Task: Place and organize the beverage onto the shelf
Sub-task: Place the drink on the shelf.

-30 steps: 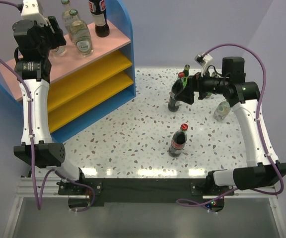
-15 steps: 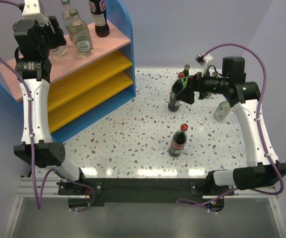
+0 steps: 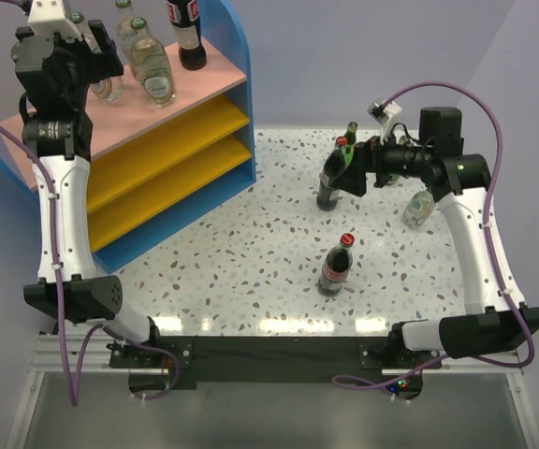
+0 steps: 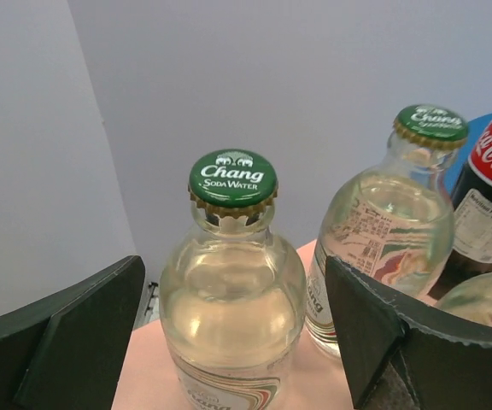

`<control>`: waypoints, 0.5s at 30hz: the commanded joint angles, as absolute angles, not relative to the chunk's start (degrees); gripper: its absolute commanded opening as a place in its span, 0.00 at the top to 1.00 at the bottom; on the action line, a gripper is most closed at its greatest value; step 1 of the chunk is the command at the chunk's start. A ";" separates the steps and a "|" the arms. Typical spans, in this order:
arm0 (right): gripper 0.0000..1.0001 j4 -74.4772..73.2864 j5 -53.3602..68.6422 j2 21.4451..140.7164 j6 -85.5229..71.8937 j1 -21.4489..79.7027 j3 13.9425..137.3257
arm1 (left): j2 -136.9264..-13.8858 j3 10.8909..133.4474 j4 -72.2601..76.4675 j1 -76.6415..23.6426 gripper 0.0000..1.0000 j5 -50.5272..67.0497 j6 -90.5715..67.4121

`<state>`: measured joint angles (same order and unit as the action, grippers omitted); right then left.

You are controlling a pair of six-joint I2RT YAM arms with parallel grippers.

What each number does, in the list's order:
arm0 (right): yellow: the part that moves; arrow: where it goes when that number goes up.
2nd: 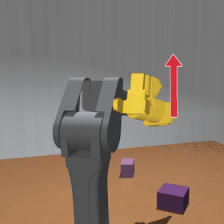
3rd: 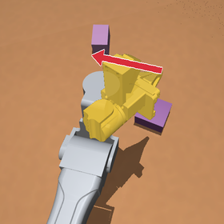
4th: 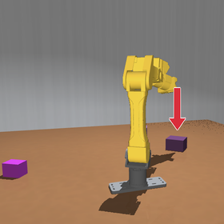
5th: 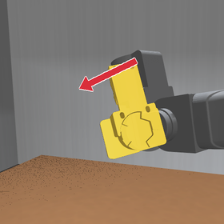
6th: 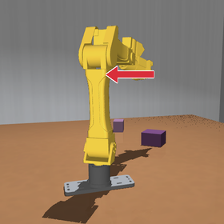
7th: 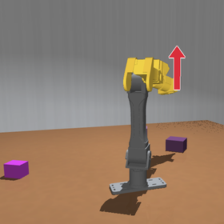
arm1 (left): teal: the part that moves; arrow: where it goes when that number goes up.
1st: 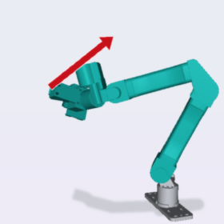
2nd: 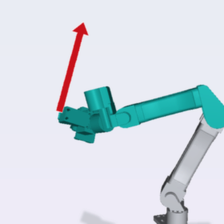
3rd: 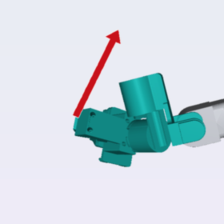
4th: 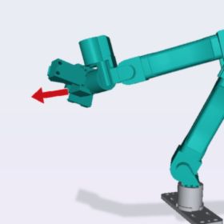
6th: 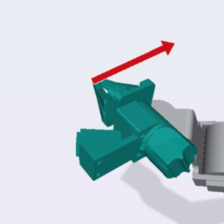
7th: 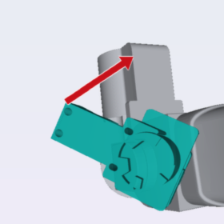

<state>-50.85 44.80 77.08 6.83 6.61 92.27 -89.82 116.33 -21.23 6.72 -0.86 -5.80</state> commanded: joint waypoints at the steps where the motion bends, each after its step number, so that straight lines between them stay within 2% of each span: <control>1: 0.01 -48.87 46.76 75.59 5.98 6.24 92.20 | -86.93 117.51 -17.49 7.03 0.08 -0.53 -4.66; 15: 0.01 -52.55 48.51 75.85 12.91 6.24 94.57 | -79.38 118.13 -19.95 7.12 0.02 -1.23 -5.62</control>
<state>-51.53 46.19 77.08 9.21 6.57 92.29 -83.20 116.36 -20.73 6.72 -0.91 -5.30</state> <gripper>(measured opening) 0.987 0.976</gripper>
